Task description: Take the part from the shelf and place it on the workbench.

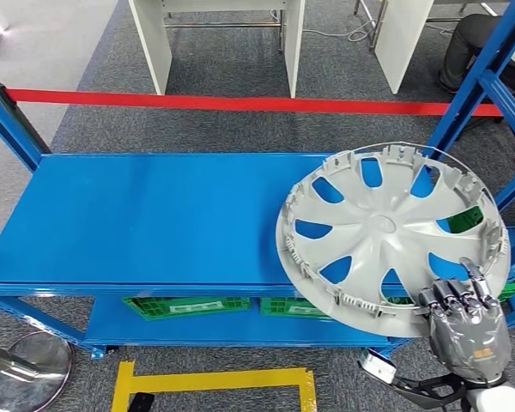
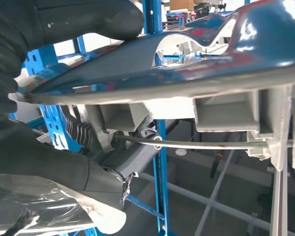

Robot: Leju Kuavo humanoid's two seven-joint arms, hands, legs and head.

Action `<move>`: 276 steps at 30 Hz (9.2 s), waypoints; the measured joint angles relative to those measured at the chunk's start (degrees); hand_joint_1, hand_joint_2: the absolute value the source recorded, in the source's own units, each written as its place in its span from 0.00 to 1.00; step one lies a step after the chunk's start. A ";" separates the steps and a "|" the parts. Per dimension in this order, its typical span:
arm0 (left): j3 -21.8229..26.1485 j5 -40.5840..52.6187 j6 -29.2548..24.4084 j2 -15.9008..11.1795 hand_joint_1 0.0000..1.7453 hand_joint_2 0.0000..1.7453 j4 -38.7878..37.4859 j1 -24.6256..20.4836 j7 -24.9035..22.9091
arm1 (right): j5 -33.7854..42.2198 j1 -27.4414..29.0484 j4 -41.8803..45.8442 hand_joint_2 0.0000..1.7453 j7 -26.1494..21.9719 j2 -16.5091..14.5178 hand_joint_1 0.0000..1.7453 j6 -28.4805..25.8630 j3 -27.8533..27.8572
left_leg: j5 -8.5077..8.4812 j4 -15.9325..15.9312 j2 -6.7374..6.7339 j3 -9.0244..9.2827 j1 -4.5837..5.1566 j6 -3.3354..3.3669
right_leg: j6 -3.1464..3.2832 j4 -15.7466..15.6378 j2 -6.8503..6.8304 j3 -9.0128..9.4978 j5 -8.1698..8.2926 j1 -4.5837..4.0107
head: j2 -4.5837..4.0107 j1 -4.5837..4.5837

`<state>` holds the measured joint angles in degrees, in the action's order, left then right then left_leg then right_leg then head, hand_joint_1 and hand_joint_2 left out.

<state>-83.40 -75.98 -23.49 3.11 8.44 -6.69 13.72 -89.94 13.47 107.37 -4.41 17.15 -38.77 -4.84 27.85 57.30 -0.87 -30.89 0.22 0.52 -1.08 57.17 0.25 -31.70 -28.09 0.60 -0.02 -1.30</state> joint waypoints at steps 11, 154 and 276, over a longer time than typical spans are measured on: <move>-0.83 0.61 0.37 -0.06 0.00 0.25 0.00 -0.02 1.81 | -0.08 -0.03 3.90 1.00 -0.45 -1.24 1.00 0.00 -0.20 | 0.00 0.00 0.00 -0.02 0.00 0.00 | 0.00 0.01 -0.01 -0.02 0.00 0.00 | 0.00 0.00; -1.02 -5.91 2.45 0.99 0.00 1.00 -0.07 -0.98 6.70 | 16.96 5.07 5.69 1.00 -5.33 -1.52 1.00 -0.24 -11.41 | 0.27 3.65 6.01 -4.36 0.25 -0.51 | 0.31 0.35 1.95 1.45 -1.86 1.05 | 0.00 0.30; -2.89 -4.93 4.38 0.56 0.00 1.00 -0.23 -2.33 5.86 | 11.27 -2.39 2.77 1.00 -8.86 1.49 1.00 -0.31 -21.35 | 0.07 4.41 6.48 -4.62 0.06 -0.49 | -0.40 2.81 1.97 -0.83 -1.67 1.60 | 0.00 -0.50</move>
<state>-86.29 -80.91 -19.10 3.67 8.21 -9.02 19.57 -78.67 11.08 110.13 -13.28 18.64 -39.08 -26.19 27.92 61.71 5.60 -35.51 0.28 0.03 -1.49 59.99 2.21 -32.53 -29.77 2.20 -0.02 -1.80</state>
